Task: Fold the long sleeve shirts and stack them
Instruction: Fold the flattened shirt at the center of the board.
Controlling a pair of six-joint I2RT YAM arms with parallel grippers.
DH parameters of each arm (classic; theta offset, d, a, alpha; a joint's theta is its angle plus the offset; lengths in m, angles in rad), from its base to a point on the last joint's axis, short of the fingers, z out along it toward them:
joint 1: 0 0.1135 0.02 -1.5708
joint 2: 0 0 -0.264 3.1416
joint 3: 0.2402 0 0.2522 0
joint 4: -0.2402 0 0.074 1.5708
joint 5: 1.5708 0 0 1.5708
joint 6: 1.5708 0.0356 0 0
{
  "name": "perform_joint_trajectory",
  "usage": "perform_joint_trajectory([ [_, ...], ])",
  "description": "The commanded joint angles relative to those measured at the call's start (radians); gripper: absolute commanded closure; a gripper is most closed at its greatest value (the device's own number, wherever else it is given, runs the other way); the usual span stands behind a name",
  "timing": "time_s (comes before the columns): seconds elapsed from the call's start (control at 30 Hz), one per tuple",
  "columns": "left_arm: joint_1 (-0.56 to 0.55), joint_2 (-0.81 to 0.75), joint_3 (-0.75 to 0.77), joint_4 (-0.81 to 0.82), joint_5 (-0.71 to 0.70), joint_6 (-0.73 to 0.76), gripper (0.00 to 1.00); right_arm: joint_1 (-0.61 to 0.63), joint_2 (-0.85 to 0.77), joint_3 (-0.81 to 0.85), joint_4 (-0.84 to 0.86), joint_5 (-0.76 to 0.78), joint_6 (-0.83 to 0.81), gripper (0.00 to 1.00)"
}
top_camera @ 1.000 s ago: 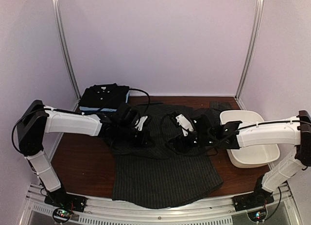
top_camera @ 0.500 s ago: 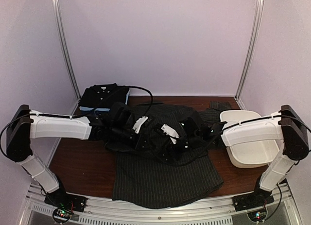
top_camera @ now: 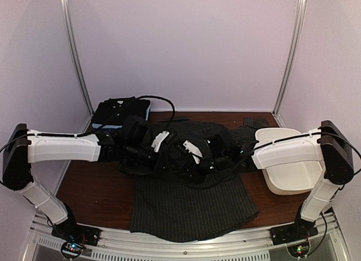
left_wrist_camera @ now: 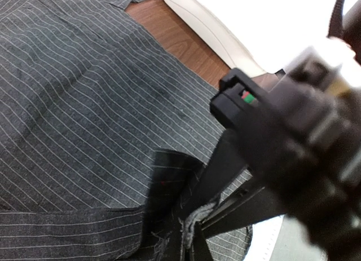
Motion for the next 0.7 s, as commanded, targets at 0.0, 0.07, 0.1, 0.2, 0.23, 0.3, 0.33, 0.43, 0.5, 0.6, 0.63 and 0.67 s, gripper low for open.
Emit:
perform_joint_trajectory([
  [0.0, 0.004, -0.051, 0.007, -0.016, -0.117, -0.054, 0.95, 0.009, -0.002, 0.045, 0.026, 0.064, 0.068, 1.0],
  [0.07, 0.007, -0.08, 0.022, -0.044, -0.189, -0.091, 0.9, 0.009, -0.012, 0.068, -0.001, 0.089, 0.091, 1.0],
  [0.1, 0.008, -0.1, 0.031, -0.063, -0.241, -0.119, 0.81, 0.011, -0.02, 0.081, -0.013, 0.105, 0.102, 1.0],
  [0.2, 0.014, -0.18, 0.046, -0.131, -0.361, -0.195, 0.57, 0.009, -0.043, 0.149, -0.054, 0.174, 0.142, 1.0],
  [0.23, 0.014, -0.211, 0.047, -0.153, -0.416, -0.225, 0.52, 0.009, -0.047, 0.175, -0.074, 0.204, 0.151, 1.0],
  [0.3, 0.015, -0.272, 0.051, -0.214, -0.501, -0.275, 0.45, 0.006, -0.045, 0.241, -0.12, 0.269, 0.166, 1.0],
  [0.33, 0.016, -0.299, 0.053, -0.253, -0.538, -0.307, 0.42, 0.002, -0.037, 0.282, -0.143, 0.294, 0.17, 1.0],
  [0.43, 0.017, -0.369, 0.046, -0.381, -0.618, -0.396, 0.4, -0.014, -0.007, 0.39, -0.191, 0.368, 0.194, 1.0],
  [0.5, 0.017, -0.406, 0.026, -0.465, -0.645, -0.462, 0.4, -0.032, 0.019, 0.464, -0.225, 0.426, 0.206, 1.0],
  [0.6, 0.017, -0.461, -0.046, -0.566, -0.657, -0.568, 0.4, -0.075, 0.059, 0.573, -0.264, 0.471, 0.221, 1.0],
  [0.63, 0.017, -0.482, -0.08, -0.576, -0.647, -0.59, 0.41, -0.091, 0.07, 0.6, -0.272, 0.486, 0.225, 1.0],
  [0.67, 0.016, -0.5, -0.113, -0.583, -0.638, -0.614, 0.41, -0.108, 0.081, 0.627, -0.28, 0.499, 0.229, 1.0],
])
